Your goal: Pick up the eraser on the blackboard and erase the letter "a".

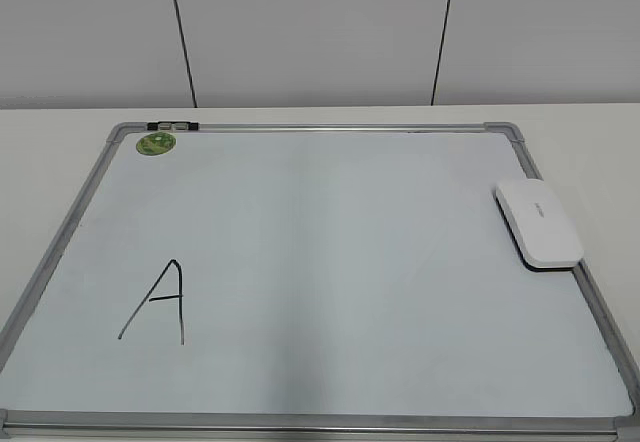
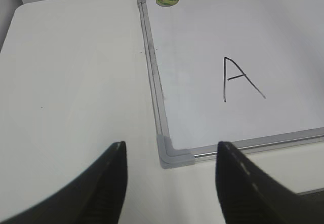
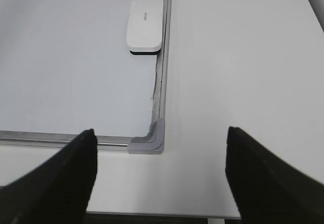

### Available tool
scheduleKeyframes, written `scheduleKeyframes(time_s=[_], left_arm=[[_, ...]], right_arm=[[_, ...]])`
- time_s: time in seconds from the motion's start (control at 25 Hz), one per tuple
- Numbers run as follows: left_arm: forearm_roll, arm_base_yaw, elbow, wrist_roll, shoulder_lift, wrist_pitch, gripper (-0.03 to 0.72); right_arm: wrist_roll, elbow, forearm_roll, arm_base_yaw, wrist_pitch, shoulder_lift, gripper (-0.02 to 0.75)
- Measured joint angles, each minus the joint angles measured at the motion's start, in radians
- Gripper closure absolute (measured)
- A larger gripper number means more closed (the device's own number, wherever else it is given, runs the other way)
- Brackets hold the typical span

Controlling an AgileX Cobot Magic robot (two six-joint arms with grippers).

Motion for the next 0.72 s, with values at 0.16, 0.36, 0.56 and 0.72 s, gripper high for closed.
scheduleKeyframes(time_s=[0.16,0.36,0.56,0.72], left_arm=[[0.0,0.0,0.0,0.0,0.0,0.0,0.279],[0.0,0.0,0.0,0.0,0.0,0.0,0.279],[0.0,0.0,0.0,0.0,0.0,0.0,0.279],[0.0,0.0,0.0,0.0,0.0,0.0,0.279]], right_arm=[[0.0,0.0,0.0,0.0,0.0,0.0,0.151],[0.0,0.0,0.0,0.0,0.0,0.0,0.151],[0.0,0.0,0.0,0.0,0.0,0.0,0.151],[0.0,0.0,0.0,0.0,0.0,0.0,0.151]])
